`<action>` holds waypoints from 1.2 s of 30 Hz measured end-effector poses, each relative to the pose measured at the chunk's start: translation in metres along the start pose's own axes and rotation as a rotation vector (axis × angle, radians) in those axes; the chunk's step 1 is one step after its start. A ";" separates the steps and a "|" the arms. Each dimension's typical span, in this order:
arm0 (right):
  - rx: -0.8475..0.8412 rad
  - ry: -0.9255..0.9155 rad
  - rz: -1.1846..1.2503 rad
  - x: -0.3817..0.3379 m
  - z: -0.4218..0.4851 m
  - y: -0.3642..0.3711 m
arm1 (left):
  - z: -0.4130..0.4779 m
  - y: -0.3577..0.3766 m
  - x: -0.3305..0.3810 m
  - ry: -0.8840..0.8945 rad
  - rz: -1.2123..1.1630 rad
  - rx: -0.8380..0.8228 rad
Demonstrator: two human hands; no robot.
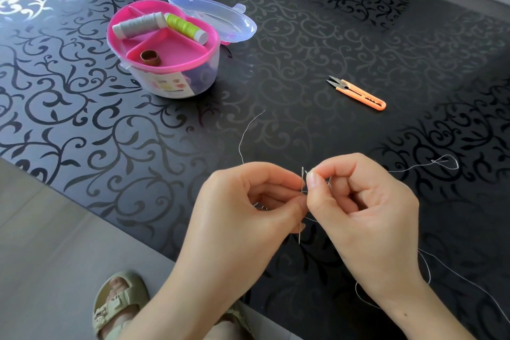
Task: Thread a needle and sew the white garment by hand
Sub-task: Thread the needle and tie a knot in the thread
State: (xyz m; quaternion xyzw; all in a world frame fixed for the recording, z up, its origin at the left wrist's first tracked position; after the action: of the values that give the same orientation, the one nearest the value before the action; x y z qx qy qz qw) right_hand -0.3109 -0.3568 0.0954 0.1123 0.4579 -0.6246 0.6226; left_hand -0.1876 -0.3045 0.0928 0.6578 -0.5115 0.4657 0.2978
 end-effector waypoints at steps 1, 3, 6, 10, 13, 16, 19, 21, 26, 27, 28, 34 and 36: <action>-0.003 0.000 0.002 0.000 0.000 0.000 | 0.000 0.000 0.000 0.002 0.004 -0.002; -0.007 0.003 0.006 0.000 0.000 0.000 | 0.000 0.000 0.001 0.007 0.008 -0.005; -0.013 0.006 0.016 0.000 0.000 0.000 | 0.000 0.000 0.001 0.014 0.011 -0.007; -0.017 0.012 0.026 0.000 0.000 0.000 | -0.001 0.000 0.001 0.013 0.012 -0.013; -0.016 0.013 0.023 0.000 0.000 0.001 | -0.001 0.000 0.002 0.015 0.011 -0.009; -0.016 0.013 0.027 0.000 0.000 0.001 | -0.001 0.000 0.002 0.016 0.009 -0.005; -0.014 0.016 0.027 0.000 0.000 0.000 | -0.001 0.000 0.001 0.013 0.002 -0.007; -0.014 0.017 0.024 0.000 0.000 0.000 | -0.001 0.000 0.001 0.012 0.000 -0.006; -0.015 0.017 0.022 0.001 0.000 0.001 | -0.001 -0.001 0.001 0.018 0.002 -0.007; -0.015 0.014 0.022 0.001 0.000 0.001 | 0.000 -0.001 0.001 0.017 0.000 -0.008; -0.014 0.013 0.022 0.000 0.000 0.001 | 0.000 -0.001 0.001 0.017 -0.002 -0.009; -0.012 0.016 0.021 0.000 0.000 0.001 | -0.002 -0.001 0.000 0.048 0.031 0.002; -0.014 0.016 0.023 0.000 0.000 0.001 | -0.003 -0.001 0.001 0.073 0.064 0.013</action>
State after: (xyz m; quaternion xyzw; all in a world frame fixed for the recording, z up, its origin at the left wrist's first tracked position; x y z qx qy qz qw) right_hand -0.3098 -0.3567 0.0944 0.1182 0.4658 -0.6132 0.6269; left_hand -0.1870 -0.3021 0.0946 0.6256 -0.5182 0.5020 0.2967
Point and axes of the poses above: each hand's wrist, its own z-axis towards the middle knuckle, its own y-axis out of the palm, x = y × z, the point moved 5 cm from there along z, towards the middle knuckle, and after that the axes turned 14 degrees about -y, right-handed, at the moved point
